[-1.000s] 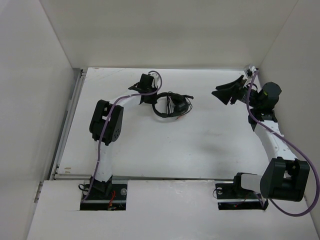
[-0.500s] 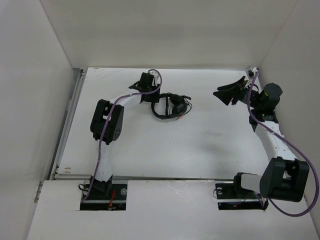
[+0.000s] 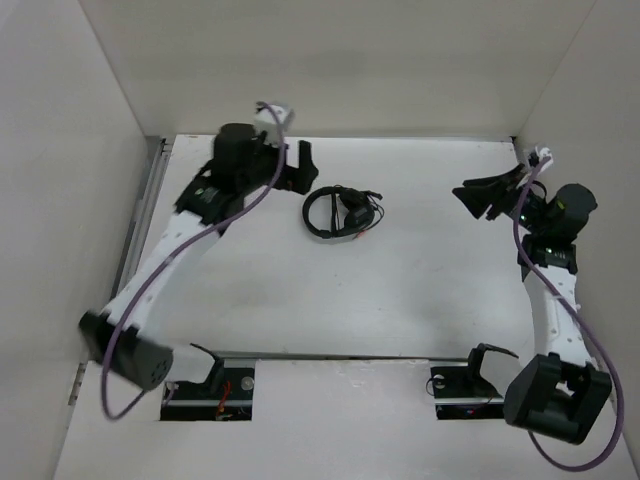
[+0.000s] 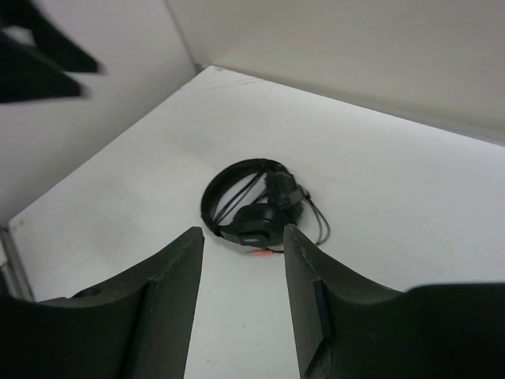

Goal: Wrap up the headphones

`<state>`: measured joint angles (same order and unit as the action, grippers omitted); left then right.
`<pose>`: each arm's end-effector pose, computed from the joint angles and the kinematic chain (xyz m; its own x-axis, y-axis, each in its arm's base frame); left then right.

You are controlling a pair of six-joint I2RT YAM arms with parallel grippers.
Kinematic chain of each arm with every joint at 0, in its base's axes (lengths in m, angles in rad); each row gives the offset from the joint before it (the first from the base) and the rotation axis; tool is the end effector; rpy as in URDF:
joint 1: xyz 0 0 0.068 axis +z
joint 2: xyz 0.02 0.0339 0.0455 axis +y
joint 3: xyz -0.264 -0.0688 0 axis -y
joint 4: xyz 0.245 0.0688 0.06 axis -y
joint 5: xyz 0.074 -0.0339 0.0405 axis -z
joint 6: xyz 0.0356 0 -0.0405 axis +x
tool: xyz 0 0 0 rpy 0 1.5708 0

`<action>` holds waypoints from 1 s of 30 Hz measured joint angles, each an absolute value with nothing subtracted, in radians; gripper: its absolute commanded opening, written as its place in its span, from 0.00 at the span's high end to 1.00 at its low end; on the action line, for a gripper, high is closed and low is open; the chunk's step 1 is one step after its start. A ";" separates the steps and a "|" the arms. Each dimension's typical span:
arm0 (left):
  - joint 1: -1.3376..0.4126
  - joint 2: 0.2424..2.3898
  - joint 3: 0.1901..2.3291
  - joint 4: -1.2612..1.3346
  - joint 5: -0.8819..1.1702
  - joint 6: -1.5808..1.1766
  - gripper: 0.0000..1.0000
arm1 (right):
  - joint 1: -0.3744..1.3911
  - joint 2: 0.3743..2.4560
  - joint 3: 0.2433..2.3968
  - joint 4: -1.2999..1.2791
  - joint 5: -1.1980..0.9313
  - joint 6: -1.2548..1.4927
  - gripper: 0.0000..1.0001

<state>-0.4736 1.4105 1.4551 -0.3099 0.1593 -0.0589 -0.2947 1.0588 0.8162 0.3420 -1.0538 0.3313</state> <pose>0.2869 -0.1534 0.4164 -0.2675 0.0718 -0.9609 0.5718 0.8145 -0.0983 0.2329 -0.0384 0.3521 -0.1327 0.2083 -0.9690 -0.6778 0.6942 0.2421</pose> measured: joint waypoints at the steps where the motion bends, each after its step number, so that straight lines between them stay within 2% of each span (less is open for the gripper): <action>1: -0.459 1.317 1.455 -0.315 0.176 -0.047 0.00 | -0.324 1.026 0.816 0.306 -1.044 0.320 0.48; 8: -0.099 0.860 1.303 -0.367 0.128 0.026 0.00 | -0.529 0.799 0.818 -0.003 -0.932 0.151 0.46; 9: -0.058 0.830 1.265 -0.379 0.126 0.036 0.00 | -0.553 0.781 0.821 -0.048 -0.912 0.125 0.34; 10: -0.009 0.805 1.218 -0.394 0.126 0.045 0.00 | -0.583 0.768 0.827 -0.104 -0.891 0.092 0.00; 16: 0.245 0.731 1.015 -0.462 0.143 0.073 0.00 | -0.714 0.825 0.928 -0.420 -0.814 -0.143 0.00; 21: 0.405 0.636 0.989 -0.457 0.212 0.104 0.00 | -0.775 0.917 1.028 -0.686 -0.686 -0.257 0.00; 24: 0.484 0.586 0.989 -0.453 0.266 0.123 0.00 | -0.796 0.957 1.166 -0.848 -0.638 -0.292 0.00; 27: 0.554 0.569 0.989 -0.453 0.311 0.130 0.00 | -0.858 0.945 1.272 -0.902 -0.617 -0.311 0.00; 30: 0.619 0.570 0.989 -0.455 0.357 0.131 0.00 | -0.923 0.868 1.288 -0.901 -0.602 -0.313 0.00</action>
